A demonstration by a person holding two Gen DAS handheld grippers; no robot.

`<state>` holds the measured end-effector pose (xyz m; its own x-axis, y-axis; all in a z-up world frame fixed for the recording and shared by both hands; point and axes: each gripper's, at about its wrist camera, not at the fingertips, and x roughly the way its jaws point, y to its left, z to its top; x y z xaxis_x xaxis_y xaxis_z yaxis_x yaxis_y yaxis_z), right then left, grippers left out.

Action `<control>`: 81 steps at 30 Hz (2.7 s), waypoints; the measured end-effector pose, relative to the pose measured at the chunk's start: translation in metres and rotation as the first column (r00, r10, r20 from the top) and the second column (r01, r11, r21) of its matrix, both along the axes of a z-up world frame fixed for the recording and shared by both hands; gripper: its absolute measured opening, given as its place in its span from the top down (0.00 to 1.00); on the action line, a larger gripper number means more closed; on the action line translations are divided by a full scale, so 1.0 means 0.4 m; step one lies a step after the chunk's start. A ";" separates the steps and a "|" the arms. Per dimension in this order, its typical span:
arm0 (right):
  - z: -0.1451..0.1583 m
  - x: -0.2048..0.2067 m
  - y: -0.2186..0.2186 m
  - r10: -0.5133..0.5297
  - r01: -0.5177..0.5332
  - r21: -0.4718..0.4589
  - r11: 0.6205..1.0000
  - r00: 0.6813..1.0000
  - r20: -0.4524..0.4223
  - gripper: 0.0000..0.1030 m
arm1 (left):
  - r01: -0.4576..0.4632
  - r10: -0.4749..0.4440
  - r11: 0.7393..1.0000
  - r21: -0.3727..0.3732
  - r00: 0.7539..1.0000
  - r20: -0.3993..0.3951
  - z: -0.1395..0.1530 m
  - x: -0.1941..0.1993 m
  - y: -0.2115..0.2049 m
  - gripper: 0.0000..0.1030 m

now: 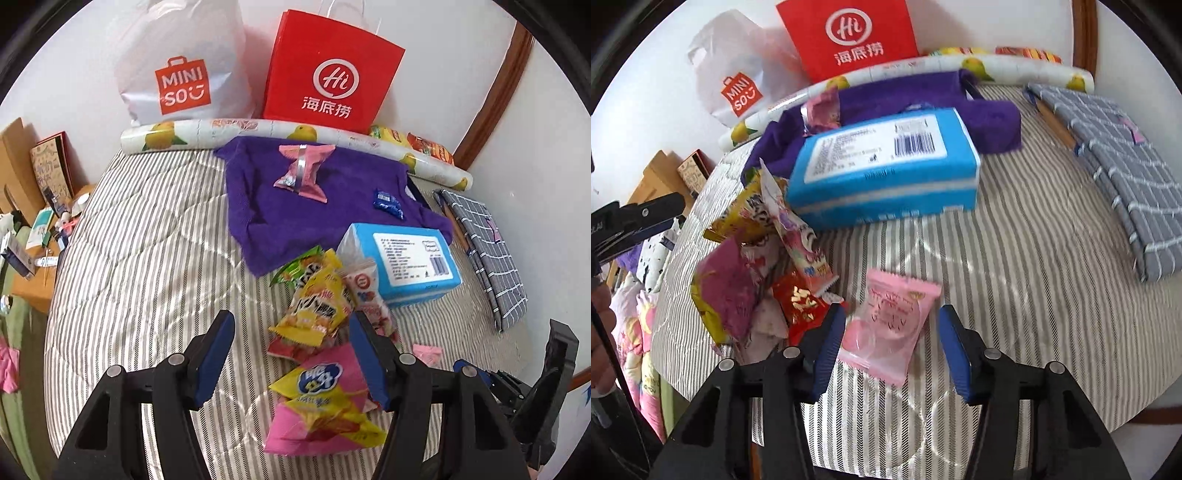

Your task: Organize snacks

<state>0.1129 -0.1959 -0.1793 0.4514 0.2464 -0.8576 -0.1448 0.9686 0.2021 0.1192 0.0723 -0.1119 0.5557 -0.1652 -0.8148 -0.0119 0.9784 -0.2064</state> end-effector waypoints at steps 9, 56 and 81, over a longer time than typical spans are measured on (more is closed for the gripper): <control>-0.062 0.002 0.014 -0.030 0.032 0.031 0.999 0.998 -0.050 0.48 | 0.026 -0.025 1.000 0.015 0.999 -0.022 -0.030 -0.020 0.005 0.40; -0.081 0.022 -0.066 -0.081 0.085 -0.027 0.996 0.989 0.122 0.63 | 0.103 -0.104 0.995 -0.019 0.978 -0.178 -0.172 -0.032 -0.090 0.34; -0.034 -0.004 -0.072 -0.108 0.112 -0.016 0.994 0.984 0.144 0.63 | 0.089 -0.094 0.994 -0.064 0.993 -0.069 -0.069 -0.093 -0.029 0.43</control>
